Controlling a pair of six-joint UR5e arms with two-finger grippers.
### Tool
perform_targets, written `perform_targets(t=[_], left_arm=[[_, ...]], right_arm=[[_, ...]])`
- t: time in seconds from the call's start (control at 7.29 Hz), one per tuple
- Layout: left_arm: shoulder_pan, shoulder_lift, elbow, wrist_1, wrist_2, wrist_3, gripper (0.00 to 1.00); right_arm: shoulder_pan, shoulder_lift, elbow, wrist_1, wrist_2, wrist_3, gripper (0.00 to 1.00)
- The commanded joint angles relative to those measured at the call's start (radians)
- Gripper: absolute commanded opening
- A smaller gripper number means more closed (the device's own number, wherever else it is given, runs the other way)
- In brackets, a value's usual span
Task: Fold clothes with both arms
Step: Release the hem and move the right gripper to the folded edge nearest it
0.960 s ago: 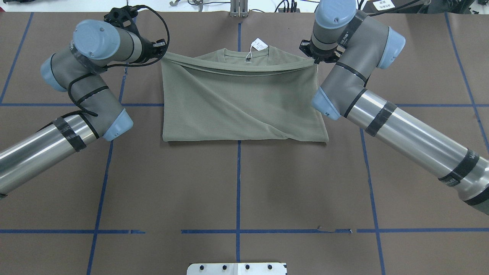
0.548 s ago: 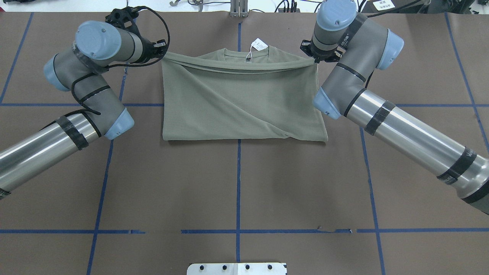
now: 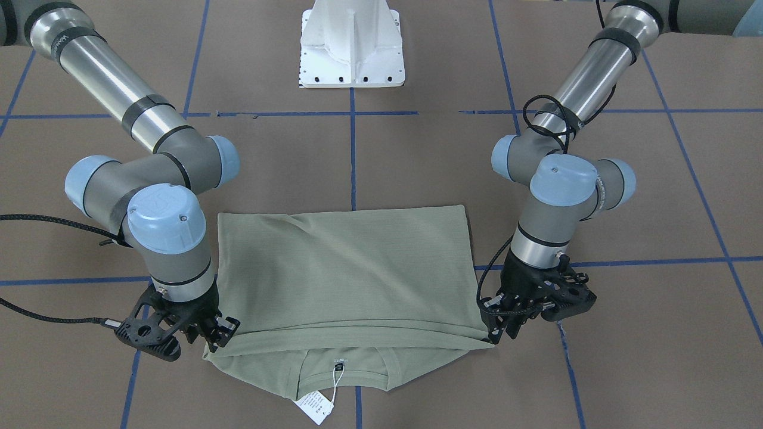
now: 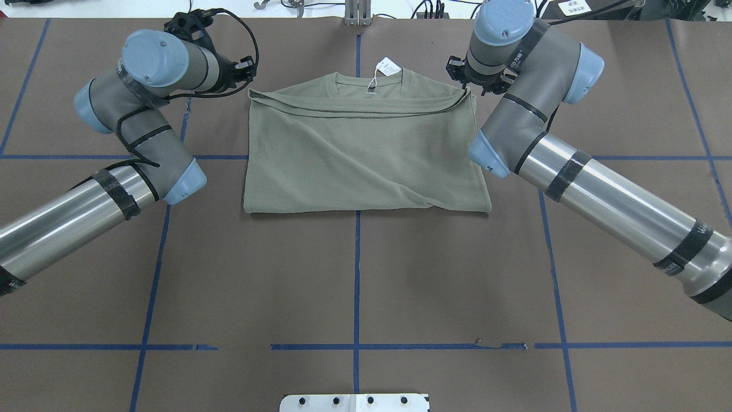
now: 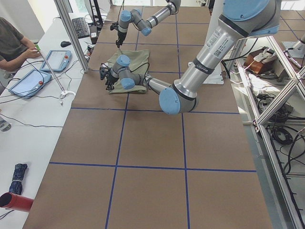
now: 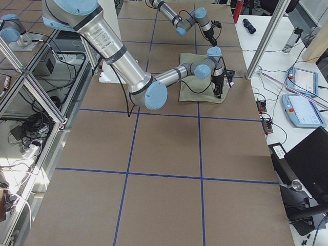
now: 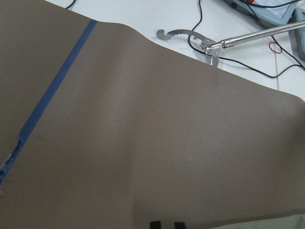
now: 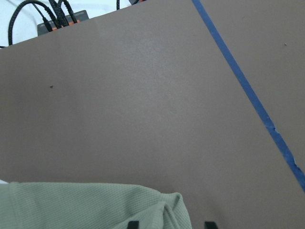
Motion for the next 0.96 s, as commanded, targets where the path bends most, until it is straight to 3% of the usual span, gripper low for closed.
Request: perform_targets(t=[0.0, 0.14, 0.27, 0.82], left_arm=[[-0.003, 0.007, -0.028, -0.001, -0.006, -0.001, 0.51], [-0.004, 0.009, -0.033, -0.001, -0.009, -0.001, 0.51], [-0.004, 0.010, -0.034, -0.001, -0.023, -0.001, 0.50], [-0.006, 0.010, -0.036, -0.001, -0.027, -0.001, 0.50]], right_arm=[[-0.016, -0.148, 0.262, -0.012, 0.038, 0.048, 0.65], [-0.068, -0.305, 0.434, 0.001, 0.041, 0.152, 0.70], [-0.124, -0.371, 0.507, 0.003, 0.032, 0.259, 0.71], [-0.209, -0.440, 0.514, 0.073, 0.033, 0.469, 0.74]])
